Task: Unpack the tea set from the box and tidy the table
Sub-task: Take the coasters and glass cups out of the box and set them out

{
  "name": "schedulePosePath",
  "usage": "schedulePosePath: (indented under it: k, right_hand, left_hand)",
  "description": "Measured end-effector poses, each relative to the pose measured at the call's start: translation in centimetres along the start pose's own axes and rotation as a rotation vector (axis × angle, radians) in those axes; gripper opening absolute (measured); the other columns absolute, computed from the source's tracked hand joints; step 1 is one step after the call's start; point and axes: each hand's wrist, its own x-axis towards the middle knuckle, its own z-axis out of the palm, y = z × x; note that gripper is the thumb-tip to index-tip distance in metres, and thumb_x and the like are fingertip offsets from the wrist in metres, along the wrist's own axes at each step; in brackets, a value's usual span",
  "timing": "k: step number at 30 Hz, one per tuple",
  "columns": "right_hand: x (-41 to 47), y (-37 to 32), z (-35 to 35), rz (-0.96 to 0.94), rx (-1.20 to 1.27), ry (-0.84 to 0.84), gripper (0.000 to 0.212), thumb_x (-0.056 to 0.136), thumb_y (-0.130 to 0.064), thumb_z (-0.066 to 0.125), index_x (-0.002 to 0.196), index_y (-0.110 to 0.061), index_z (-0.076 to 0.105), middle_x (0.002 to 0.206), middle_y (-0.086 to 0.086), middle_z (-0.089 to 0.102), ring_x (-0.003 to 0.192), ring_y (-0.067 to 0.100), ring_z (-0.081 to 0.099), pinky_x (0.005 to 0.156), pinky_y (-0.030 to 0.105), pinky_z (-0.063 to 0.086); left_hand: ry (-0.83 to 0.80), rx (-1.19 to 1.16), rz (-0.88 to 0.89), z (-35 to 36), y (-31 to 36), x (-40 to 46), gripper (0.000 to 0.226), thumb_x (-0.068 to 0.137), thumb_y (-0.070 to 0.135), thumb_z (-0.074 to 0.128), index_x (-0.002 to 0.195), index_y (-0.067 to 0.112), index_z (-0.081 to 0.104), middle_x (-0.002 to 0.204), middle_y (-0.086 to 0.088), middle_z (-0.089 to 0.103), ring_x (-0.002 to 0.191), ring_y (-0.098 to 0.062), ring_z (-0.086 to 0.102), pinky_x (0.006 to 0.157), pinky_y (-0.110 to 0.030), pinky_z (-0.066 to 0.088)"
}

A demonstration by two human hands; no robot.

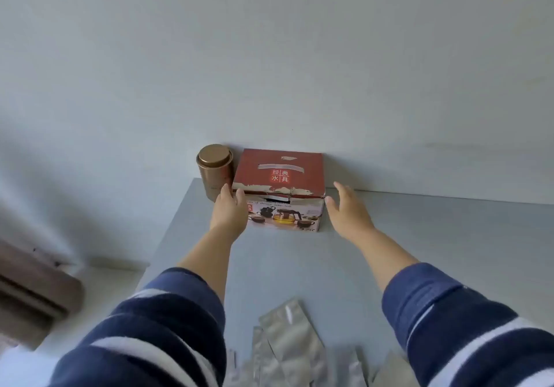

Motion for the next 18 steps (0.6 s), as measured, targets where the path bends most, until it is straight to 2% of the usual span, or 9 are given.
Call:
schedulePosePath:
  k: [1, 2, 3, 7, 12, 14, 16, 18]
  right_hand:
    - [0.7, -0.3, 0.5, 0.035, 0.090, -0.008, 0.055, 0.100, -0.036, 0.035, 0.151, -0.017, 0.021, 0.158, 0.007, 0.023, 0.145, 0.027, 0.024, 0.115, 0.042, 0.026]
    - [1.3, -0.5, 0.8, 0.077, 0.171, -0.021, 0.056, 0.100, -0.037, 0.034, 0.151, -0.018, 0.020, 0.158, 0.006, 0.025, 0.143, 0.027, 0.028, 0.114, 0.041, 0.028]
    - [1.8, -0.7, 1.3, 0.109, 0.227, -0.027, 0.057, 0.101, -0.038, 0.034, 0.152, -0.019, 0.018, 0.157, 0.006, 0.027, 0.142, 0.027, 0.031, 0.111, 0.039, 0.029]
    - [3.1, -1.5, 2.5, 0.142, 0.341, -0.045, 0.054, 0.102, -0.033, 0.032, 0.151, -0.019, 0.018, 0.154, 0.006, 0.035, 0.136, 0.028, 0.040, 0.105, 0.035, 0.034]
    - [2.3, -1.5, 2.6, 0.164, 0.318, -0.009, 0.050, 0.103, -0.026, 0.026, 0.152, -0.022, 0.019, 0.154, 0.003, 0.036, 0.131, 0.027, 0.046, 0.097, 0.031, 0.039]
    - [1.5, -1.2, 2.4, 0.171, 0.300, 0.014, 0.049, 0.103, -0.024, 0.024, 0.152, -0.024, 0.019, 0.151, 0.003, 0.040, 0.121, 0.028, 0.053, 0.085, 0.029, 0.041]
    - [0.6, -0.8, 2.2, 0.196, 0.272, 0.035, 0.050, 0.102, -0.022, 0.024, 0.151, -0.026, 0.019, 0.146, 0.003, 0.047, 0.103, 0.029, 0.059, 0.075, 0.028, 0.040]
    - [-0.5, -0.3, 2.2, 0.224, 0.253, 0.065, 0.050, 0.101, -0.021, 0.024, 0.151, -0.028, 0.020, 0.140, 0.003, 0.052, 0.094, 0.028, 0.058, 0.071, 0.028, 0.039]
  left_hand:
    - [0.000, -0.039, -0.031, 0.3, 0.3, 0.4, 0.049, 0.099, 0.037, 0.027, 0.138, 0.010, 0.041, 0.131, -0.012, 0.056, 0.112, -0.030, 0.055, 0.083, -0.039, 0.050]
    - [0.002, -0.079, -0.055, 0.8, 0.4, 0.9, 0.047, 0.099, 0.037, 0.028, 0.134, 0.011, 0.045, 0.123, -0.010, 0.060, 0.101, -0.026, 0.057, 0.071, -0.033, 0.047]
    - [0.002, -0.110, -0.071, 1.1, 0.6, 1.2, 0.045, 0.099, 0.037, 0.028, 0.133, 0.012, 0.047, 0.117, -0.008, 0.061, 0.094, -0.024, 0.055, 0.064, -0.030, 0.042]
    - [0.025, -0.121, -0.116, 1.9, 0.5, 1.9, 0.042, 0.101, 0.034, 0.026, 0.132, 0.015, 0.046, 0.106, -0.006, 0.059, 0.089, -0.023, 0.053, 0.070, -0.031, 0.039]
    - [0.026, -0.055, -0.126, 2.4, 0.3, 0.7, 0.041, 0.100, 0.036, 0.025, 0.132, 0.019, 0.044, 0.105, -0.009, 0.061, 0.088, -0.028, 0.056, 0.071, -0.035, 0.044]
    - [0.018, -0.028, -0.123, 2.6, 0.3, -0.1, 0.041, 0.100, 0.038, 0.025, 0.131, 0.020, 0.043, 0.102, -0.008, 0.061, 0.088, -0.030, 0.058, 0.072, -0.036, 0.048]
    - [0.008, 0.003, -0.112, 2.8, 0.3, -1.1, 0.040, 0.100, 0.039, 0.024, 0.130, 0.020, 0.043, 0.100, -0.007, 0.061, 0.089, -0.030, 0.059, 0.072, -0.036, 0.049]
    - [-0.016, 0.021, -0.103, 2.9, 0.4, -2.1, 0.039, 0.100, 0.039, 0.024, 0.127, 0.020, 0.044, 0.101, -0.008, 0.062, 0.088, -0.030, 0.060, 0.071, -0.036, 0.048]
